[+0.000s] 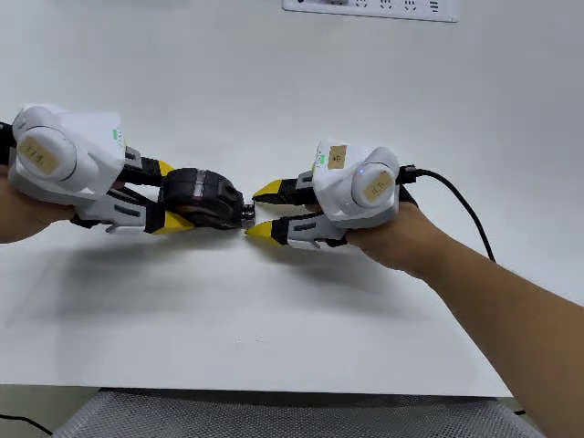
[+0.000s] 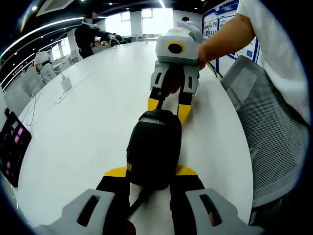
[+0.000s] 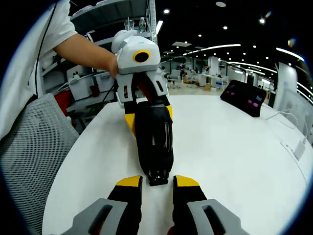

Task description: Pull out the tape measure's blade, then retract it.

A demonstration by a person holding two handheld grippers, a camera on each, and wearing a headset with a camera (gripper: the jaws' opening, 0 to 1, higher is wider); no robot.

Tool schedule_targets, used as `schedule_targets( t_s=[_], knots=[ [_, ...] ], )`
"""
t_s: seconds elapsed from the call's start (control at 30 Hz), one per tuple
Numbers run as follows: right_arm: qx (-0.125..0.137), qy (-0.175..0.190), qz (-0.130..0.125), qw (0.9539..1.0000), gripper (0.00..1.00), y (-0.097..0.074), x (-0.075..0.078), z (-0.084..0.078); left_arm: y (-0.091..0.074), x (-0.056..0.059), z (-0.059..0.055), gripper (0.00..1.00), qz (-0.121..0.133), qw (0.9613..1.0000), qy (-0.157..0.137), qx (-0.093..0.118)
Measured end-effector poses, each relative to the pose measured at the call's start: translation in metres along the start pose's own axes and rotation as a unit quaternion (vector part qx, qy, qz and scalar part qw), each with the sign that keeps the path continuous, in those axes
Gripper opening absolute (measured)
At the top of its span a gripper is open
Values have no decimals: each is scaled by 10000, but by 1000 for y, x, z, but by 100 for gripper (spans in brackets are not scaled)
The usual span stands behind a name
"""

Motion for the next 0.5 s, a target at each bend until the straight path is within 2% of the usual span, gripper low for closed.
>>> schedule_targets(
  t_s=[0.5],
  knots=[
    [16, -160, 82, 9998, 12, 5, 0, 0, 0, 0, 0, 26, 5, 10000, -60, -16]
  ],
)
Point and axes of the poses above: the centre of the closed fingertips' face, and the gripper's own axes: y roughly forward along the fingers, x roughly to its right, z roughly out of its top, the point moved 2 cm from there along -y, roughly backward along the fingers
